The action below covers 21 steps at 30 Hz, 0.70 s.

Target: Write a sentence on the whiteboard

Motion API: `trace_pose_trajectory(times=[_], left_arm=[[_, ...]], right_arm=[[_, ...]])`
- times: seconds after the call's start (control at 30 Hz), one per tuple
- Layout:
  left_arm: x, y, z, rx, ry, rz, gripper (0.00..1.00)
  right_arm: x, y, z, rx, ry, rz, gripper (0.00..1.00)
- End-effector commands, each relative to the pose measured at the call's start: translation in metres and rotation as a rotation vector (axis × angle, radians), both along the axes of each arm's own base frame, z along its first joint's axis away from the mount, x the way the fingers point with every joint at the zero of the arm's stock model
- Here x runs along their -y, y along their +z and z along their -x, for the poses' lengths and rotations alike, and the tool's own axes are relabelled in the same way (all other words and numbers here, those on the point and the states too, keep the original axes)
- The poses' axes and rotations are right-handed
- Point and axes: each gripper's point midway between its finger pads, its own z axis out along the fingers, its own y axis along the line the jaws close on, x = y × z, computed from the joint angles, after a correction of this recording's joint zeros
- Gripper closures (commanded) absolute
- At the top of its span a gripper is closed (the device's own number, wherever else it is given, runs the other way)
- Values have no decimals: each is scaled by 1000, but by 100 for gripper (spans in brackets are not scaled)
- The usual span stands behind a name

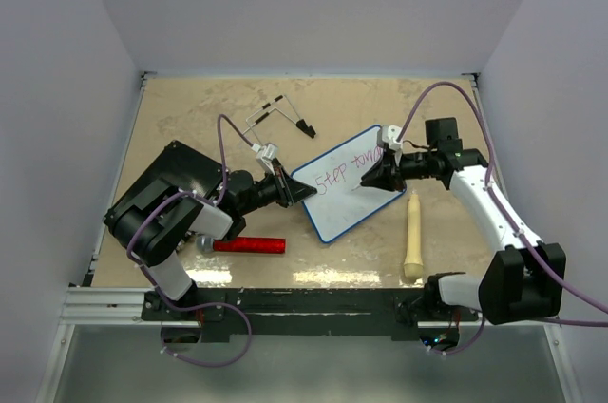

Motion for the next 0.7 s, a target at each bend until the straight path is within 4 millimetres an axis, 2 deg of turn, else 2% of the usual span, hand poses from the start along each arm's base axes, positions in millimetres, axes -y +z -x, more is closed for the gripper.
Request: trace_pose_trajectory(times=[0.0, 0.1, 0.23, 0.43, 0.67], left_arm=[[5, 52, -2, 151, -6, 142, 100], [6, 53, -3, 143, -3, 153, 100], [6, 54, -3, 124, -1, 177, 100], [6, 55, -4, 104, 5, 191, 100], [1, 51, -8, 70, 53, 194, 100]], right_arm=[[-7, 5, -11, 89, 10, 49, 100], [-7, 7, -16, 130, 1, 80, 100], [-18, -3, -8, 160, 26, 112, 100], [-48, 1, -4, 241, 25, 111, 100], [-77, -20, 9, 231, 86, 142, 100]])
